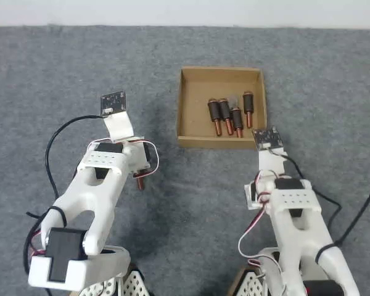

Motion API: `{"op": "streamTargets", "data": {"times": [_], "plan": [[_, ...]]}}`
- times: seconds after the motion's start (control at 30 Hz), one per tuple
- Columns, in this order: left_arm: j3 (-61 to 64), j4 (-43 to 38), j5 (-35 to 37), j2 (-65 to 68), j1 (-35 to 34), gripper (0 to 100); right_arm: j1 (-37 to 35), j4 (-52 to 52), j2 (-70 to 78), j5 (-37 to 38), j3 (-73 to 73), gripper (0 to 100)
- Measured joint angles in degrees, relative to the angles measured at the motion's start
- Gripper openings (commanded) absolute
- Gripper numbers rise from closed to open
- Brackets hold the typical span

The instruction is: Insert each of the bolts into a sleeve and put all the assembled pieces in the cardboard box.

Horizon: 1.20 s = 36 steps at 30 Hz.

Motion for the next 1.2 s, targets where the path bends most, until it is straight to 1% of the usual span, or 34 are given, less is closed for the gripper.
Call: {"op": "streamTargets", "data": {"times": [0.13, 0.3, 0.43, 0.7, 0.9, 1.2], "plan": [[0.0, 0.0, 0.0, 0.0, 0.0, 1, 0.0, 7.91, 0.0, 0.0, -7.21, 11.3], [0.0, 0.0, 0.0, 0.0, 0.0, 1, -0.44, 11.87, 0.0, 0.0, -10.99, 11.3], [0.0, 0.0, -0.26, 0.0, 0.0, 1, -2.37, 12.04, 2.46, 0.0, -11.34, 11.3], [0.0, 0.0, -0.35, 0.0, 0.0, 1, -2.11, 10.46, 14.42, 0.0, -13.1, 11.3], [0.0, 0.0, -0.35, 0.0, 0.0, 1, -2.2, 6.77, 15.65, 0.0, -13.19, 11.3], [0.0, 0.0, -0.35, 0.0, 0.0, 1, -2.29, 6.33, 15.65, 0.0, -13.19, 10.9]]}}
